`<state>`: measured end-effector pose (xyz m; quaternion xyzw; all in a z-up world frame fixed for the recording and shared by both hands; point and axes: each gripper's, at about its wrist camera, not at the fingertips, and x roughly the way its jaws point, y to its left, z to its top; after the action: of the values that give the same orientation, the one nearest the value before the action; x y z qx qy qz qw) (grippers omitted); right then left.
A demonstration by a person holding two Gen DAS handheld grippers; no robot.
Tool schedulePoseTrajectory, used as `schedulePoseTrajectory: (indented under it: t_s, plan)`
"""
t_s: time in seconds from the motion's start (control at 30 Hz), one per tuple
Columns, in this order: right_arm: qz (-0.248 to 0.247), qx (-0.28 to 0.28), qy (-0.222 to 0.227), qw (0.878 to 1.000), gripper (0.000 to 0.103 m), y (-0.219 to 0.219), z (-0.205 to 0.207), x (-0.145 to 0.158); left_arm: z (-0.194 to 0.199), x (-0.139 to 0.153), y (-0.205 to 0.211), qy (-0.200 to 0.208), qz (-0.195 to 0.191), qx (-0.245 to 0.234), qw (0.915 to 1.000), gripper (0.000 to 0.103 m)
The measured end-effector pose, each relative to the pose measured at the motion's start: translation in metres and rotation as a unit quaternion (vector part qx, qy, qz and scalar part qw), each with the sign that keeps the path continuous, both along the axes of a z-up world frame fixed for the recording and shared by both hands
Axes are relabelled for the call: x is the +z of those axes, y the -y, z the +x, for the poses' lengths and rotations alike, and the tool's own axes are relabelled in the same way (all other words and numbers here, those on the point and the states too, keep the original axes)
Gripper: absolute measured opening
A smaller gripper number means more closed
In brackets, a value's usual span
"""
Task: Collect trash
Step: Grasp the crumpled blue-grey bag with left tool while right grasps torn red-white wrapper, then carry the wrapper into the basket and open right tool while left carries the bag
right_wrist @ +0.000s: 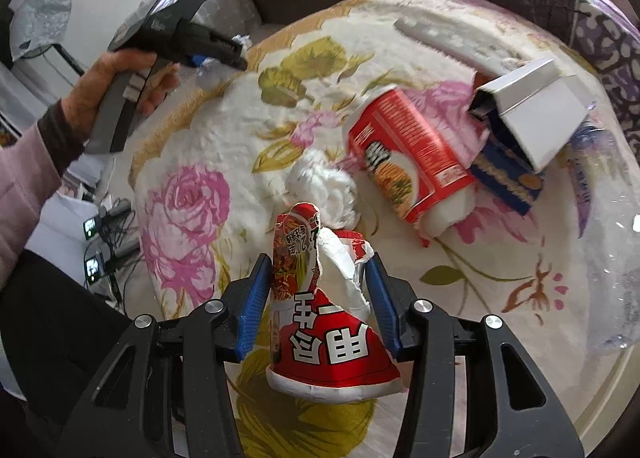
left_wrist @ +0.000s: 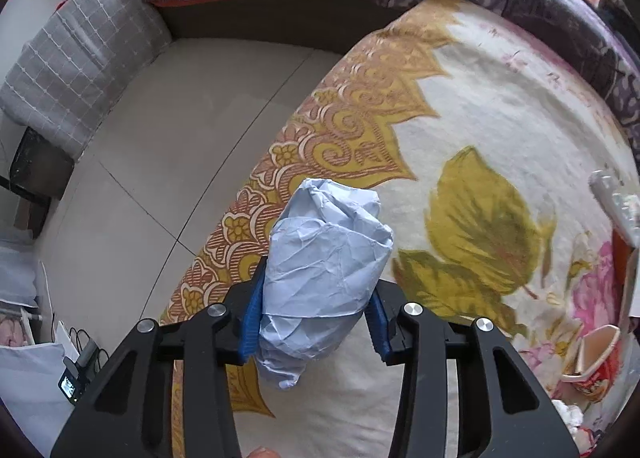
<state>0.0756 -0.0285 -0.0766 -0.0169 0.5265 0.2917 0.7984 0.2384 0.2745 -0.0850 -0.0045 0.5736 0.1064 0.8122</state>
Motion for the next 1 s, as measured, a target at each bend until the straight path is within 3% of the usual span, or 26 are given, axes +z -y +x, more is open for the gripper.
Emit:
schedulePoseTrajectory:
  t_s: [0.43, 0.77, 1.0]
  plan:
    - [0.024, -0.083, 0.059, 0.995, 0.046, 0.038, 0.002, 0.037, -0.031, 0.065, 0.066, 0.081, -0.008, -0.021, 0.9965, 0.043]
    - [0.025, -0.138, 0.098, 0.985, 0.042, 0.065, 0.002, 0.054, -0.055, 0.089, 0.113, 0.119, -0.036, -0.024, 0.9919, 0.043]
    - [0.026, -0.165, 0.119, 0.979, 0.041, 0.081, 0.0, 0.064, -0.082, 0.109, 0.148, 0.16, -0.033, -0.045, 0.9855, 0.043]
